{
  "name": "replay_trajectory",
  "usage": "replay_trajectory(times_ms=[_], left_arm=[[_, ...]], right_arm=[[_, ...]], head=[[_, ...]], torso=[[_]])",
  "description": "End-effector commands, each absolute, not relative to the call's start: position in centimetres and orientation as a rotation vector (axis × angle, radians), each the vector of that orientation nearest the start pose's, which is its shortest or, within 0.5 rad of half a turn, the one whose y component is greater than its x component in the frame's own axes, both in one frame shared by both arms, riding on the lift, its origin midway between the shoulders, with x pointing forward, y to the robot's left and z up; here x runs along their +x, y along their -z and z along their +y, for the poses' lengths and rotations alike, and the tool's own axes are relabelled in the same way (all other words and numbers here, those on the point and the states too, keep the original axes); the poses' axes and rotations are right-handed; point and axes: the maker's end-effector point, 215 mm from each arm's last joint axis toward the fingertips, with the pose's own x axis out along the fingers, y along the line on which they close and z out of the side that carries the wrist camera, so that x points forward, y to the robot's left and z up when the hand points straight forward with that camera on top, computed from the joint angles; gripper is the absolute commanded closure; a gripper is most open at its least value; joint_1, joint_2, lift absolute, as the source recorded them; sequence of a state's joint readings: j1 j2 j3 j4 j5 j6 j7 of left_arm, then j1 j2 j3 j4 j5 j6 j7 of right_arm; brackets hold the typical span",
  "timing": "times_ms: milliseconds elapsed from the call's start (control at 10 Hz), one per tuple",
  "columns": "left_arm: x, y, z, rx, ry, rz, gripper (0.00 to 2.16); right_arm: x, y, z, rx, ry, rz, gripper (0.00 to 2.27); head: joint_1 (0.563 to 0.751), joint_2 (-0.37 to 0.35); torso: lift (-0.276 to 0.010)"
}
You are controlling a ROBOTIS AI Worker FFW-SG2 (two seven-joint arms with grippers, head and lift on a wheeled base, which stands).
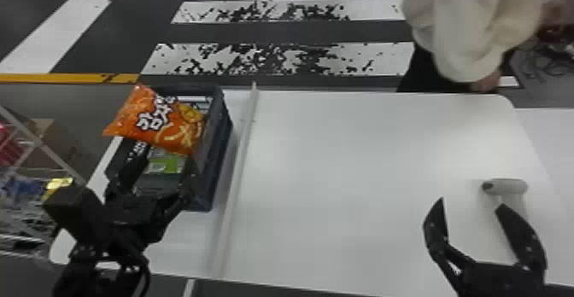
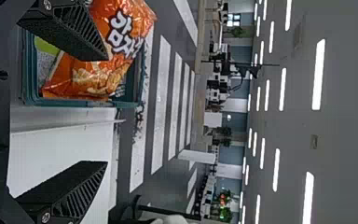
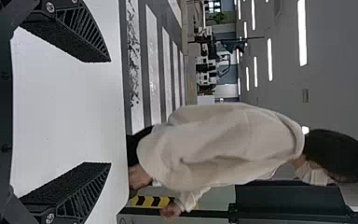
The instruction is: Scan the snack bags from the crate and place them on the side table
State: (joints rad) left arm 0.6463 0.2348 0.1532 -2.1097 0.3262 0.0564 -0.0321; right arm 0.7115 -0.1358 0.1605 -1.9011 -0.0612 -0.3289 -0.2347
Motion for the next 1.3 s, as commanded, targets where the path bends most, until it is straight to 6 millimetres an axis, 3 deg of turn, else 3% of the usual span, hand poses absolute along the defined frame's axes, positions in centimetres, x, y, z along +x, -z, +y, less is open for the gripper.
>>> replay_trajectory(times_ms=[0, 200, 500, 1000, 1200], left_arm=[[41.6, 36.0, 34.4, -0.054, -0.025, 0.183, 0.08], [42.1, 36.9, 38.5, -0.114, -0.081, 0.255, 0.08], [44.2, 38.4, 41.4, -0.184, -0.124, 0.318, 0.08], [47.8, 39.5, 44.3, -0.256, -0.200, 0.358, 0.08], [49.6, 40.1, 44.4, -0.285, -0.206, 0.388, 0.08]], right_arm=[[35.0, 41.2, -20.7, 0.039, 0.039, 0.088, 0.09], [35.5, 41.6, -19.7, 0.032, 0.011, 0.103, 0.09], [35.3, 41.7, -19.0, 0.026, -0.002, 0.108, 0.09], [34.1, 41.7, -17.6, 0.011, -0.029, 0.121, 0.09], [33.4, 41.6, -16.7, 0.005, -0.044, 0.123, 0.09]], head=[[0.695, 0.150], [0.695, 0.197], [0.695, 0.277], [0.695, 0.347], [0.695, 0.350]], torso=[[-0.050], [-0.050], [-0.050], [-0.050], [-0.050]])
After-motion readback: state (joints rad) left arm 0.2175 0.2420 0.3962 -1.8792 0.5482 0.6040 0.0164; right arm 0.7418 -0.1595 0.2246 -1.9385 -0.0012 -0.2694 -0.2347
